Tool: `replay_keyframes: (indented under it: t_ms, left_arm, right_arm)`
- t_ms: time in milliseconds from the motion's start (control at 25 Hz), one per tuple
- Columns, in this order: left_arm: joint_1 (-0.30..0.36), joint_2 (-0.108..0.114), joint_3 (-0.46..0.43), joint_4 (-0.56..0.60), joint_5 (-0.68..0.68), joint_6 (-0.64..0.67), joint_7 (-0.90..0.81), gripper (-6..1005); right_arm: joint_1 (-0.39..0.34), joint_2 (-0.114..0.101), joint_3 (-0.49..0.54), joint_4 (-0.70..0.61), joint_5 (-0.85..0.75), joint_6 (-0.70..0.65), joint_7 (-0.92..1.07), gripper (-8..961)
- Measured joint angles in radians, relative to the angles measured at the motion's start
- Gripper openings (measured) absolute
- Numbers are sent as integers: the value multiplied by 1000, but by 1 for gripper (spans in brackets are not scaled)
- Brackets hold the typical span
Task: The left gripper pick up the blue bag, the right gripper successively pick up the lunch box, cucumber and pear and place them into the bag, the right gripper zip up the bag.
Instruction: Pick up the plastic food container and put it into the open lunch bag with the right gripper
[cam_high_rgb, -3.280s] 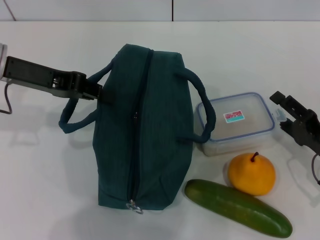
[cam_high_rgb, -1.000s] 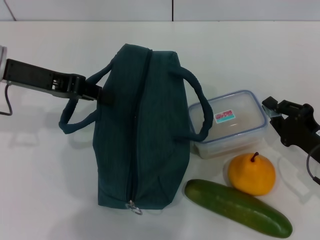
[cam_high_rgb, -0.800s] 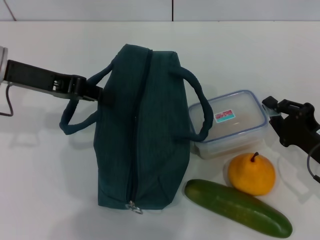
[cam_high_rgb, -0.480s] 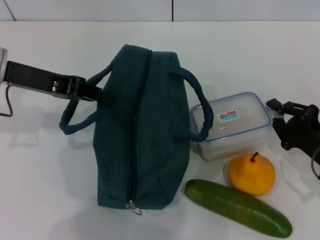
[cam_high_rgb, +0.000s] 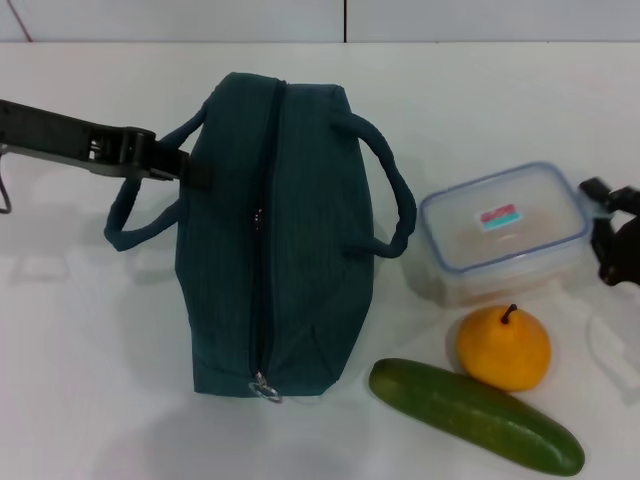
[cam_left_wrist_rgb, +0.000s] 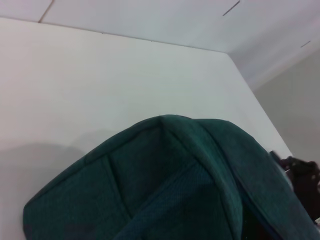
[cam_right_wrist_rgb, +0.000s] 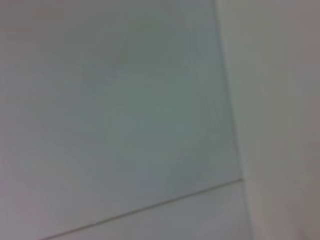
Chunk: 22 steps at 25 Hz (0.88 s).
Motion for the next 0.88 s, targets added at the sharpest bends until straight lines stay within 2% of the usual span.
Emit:
replay_keyframes:
  t_ms: [400, 560, 880]
  left_arm:
    - [-14, 4, 8, 8, 4, 6, -37, 54]
    - [-16, 2, 8, 8, 4, 6, -39, 54]
    - [-26, -20, 9, 8, 6, 6, -44, 53]
  right_arm:
    - [-9, 1, 95, -24, 2, -110, 1, 105]
    - [22, 3, 113, -26, 18, -135, -1, 106]
    - [94, 6, 185, -11, 27, -201, 0, 108]
